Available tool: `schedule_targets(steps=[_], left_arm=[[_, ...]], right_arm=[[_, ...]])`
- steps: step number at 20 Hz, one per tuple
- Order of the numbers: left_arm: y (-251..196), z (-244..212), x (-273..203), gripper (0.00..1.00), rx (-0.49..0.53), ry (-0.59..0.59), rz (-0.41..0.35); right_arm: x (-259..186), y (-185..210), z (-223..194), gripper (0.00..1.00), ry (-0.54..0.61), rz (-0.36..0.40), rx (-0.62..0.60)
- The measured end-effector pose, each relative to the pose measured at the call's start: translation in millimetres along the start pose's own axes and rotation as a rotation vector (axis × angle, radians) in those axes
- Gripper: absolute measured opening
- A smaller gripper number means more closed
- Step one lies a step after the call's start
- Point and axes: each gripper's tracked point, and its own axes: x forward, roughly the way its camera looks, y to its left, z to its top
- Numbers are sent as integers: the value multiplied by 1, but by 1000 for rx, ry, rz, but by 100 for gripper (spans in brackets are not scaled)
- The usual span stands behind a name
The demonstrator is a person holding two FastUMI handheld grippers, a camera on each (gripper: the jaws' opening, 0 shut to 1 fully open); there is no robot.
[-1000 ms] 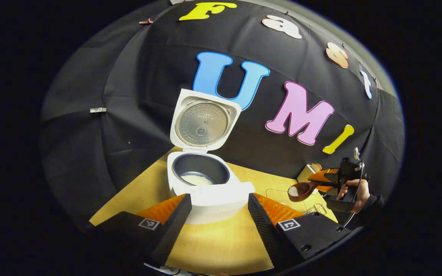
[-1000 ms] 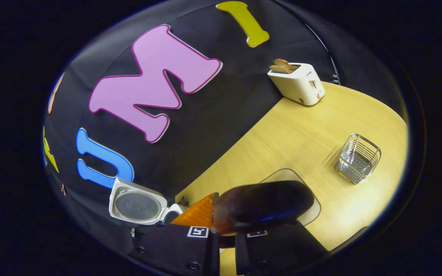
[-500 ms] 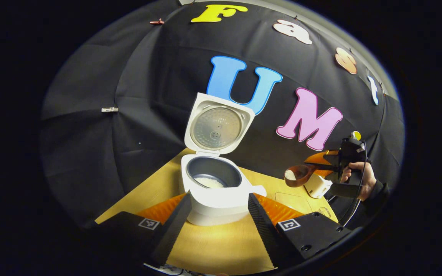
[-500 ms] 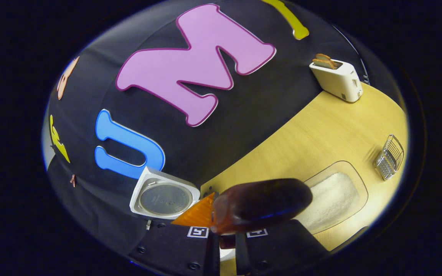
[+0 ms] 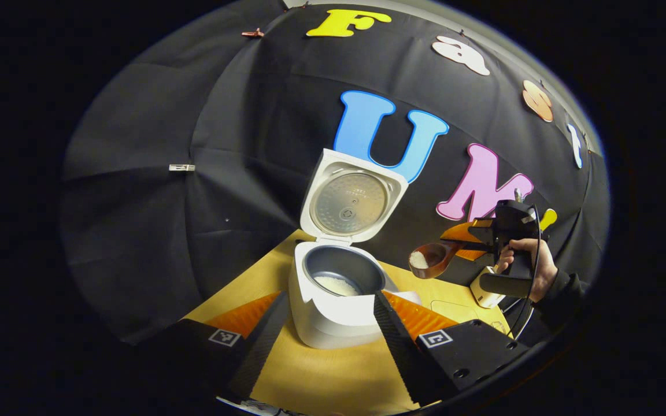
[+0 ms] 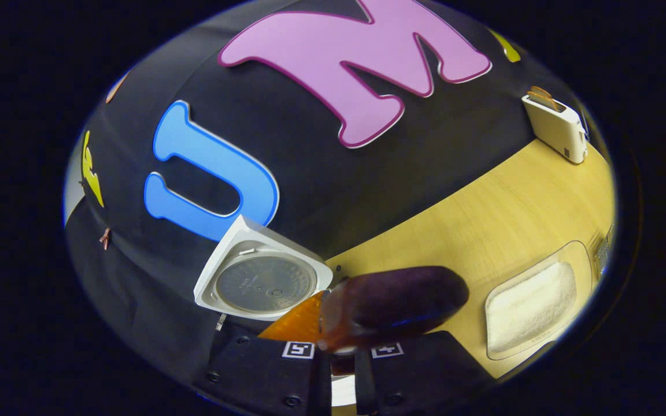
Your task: Close the left gripper, press the button to open the rice cooker; take a wooden spoon from the chopstick holder with the right hand, scoop a spoonful of rice and pour it into the rice cooker, then put the wooden spoon back into the chopstick holder.
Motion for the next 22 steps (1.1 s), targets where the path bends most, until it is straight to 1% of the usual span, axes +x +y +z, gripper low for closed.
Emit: schedule_targets(steps=[4, 7, 10, 11, 12, 13, 14, 15, 17, 18, 19, 20, 21, 22], left_arm=[[24, -7, 4, 96, -52, 26, 45], [37, -8, 6, 96, -81, 29, 71], [48, -10, 8, 96, -99, 40, 93], [50, -10, 9, 96, -127, 42, 93], [50, -8, 9, 92, -162, 40, 89], [52, -8, 9, 92, -192, 38, 88], [53, -10, 10, 96, -213, 44, 92], [55, -13, 12, 96, -222, 47, 97], [62, -18, 14, 96, -206, 45, 113], [65, -18, 14, 96, -189, 40, 120], [68, -18, 13, 92, -173, 37, 125], [71, -19, 13, 96, -171, 42, 130], [73, -19, 13, 92, -183, 43, 131], [74, -16, 12, 92, -199, 35, 131]], right_arm=[[33, 15, -22, 8, 27, 4, -56], [54, 29, -37, 8, 25, 4, -162], [65, 48, -50, 8, -3, 28, -341], [70, 54, -57, 7, -10, 36, -407], [74, 59, -65, 8, -13, 40, -470], [77, 62, -71, 8, -13, 41, -525], [80, 63, -80, 8, -10, 44, -577], [82, 64, -87, 8, -2, 47, -627], [84, 70, -99, 7, -11, 54, -735], [85, 75, -102, 20, -31, 65, -803], [85, 80, -102, 20, -52, 80, -874], [85, 84, -108, 20, -61, 96, -941], [83, 86, -112, 20, -64, 110, -995], [79, 89, -116, 20, -64, 125, -1040]])
